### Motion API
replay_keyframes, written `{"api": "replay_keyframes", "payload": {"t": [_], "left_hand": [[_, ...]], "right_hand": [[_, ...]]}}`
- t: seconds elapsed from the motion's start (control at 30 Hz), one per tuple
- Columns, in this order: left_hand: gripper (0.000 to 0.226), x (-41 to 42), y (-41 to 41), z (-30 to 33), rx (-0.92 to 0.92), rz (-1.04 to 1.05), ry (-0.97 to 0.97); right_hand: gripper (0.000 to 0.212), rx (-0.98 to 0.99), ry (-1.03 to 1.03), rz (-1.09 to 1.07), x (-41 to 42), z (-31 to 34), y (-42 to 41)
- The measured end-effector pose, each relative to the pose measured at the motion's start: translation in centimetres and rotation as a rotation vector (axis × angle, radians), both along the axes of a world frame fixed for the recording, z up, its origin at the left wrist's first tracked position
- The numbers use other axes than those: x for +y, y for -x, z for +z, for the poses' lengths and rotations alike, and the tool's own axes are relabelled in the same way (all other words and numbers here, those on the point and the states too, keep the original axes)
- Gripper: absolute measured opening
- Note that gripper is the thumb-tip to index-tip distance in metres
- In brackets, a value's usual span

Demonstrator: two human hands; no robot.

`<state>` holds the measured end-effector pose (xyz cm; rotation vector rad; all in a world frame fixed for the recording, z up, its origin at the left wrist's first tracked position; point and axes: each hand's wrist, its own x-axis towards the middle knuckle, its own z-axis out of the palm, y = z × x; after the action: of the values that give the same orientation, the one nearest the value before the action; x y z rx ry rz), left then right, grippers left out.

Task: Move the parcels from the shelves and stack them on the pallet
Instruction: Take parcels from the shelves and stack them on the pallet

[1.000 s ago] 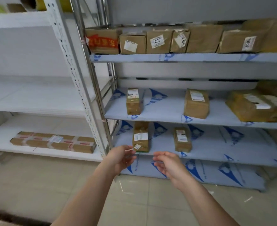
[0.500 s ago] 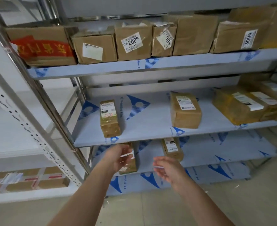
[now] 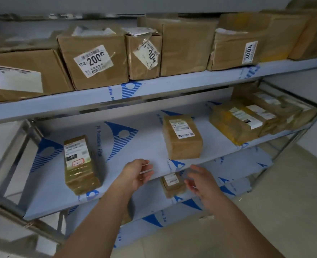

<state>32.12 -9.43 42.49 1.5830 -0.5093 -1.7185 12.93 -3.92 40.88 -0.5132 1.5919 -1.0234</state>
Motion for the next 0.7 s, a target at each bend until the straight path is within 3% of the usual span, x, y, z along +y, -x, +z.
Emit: {"api": "replay_keyframes", "payload": {"t": [0.1,0.23,0.43,0.57,0.7], "left_hand": [[0.013,-1.9,2.0,0.5,-0.038,0.017,0.012],[0.010,-5.2,5.0,0.2,-0.113,0.102,0.029],[0.049,-9.9,11.9,-0.9,-0.213,0.203,-0.032],[0.073,-11.6,15.3,-2.3,-0.245,0.192,-0.055],[0.067,-11.0,16.4,-3.5,-0.187,0.162,-0.084]], "right_hand": [[0.047,-0.016,0.036,-0.025,-2.4,-0.2,2.3],[0.033,-0.043,0.044,0.026,-5.6,-0.7,5.4],[0.053,-0.053,-0.002,0.081,-11.4,-1.4,11.5],[0.052,-0.078,-0.056,0.165,-14.4,-1.8,14.4],[0.052,-0.122,-0.105,0.267,-16.3,-2.7,14.6]]}}
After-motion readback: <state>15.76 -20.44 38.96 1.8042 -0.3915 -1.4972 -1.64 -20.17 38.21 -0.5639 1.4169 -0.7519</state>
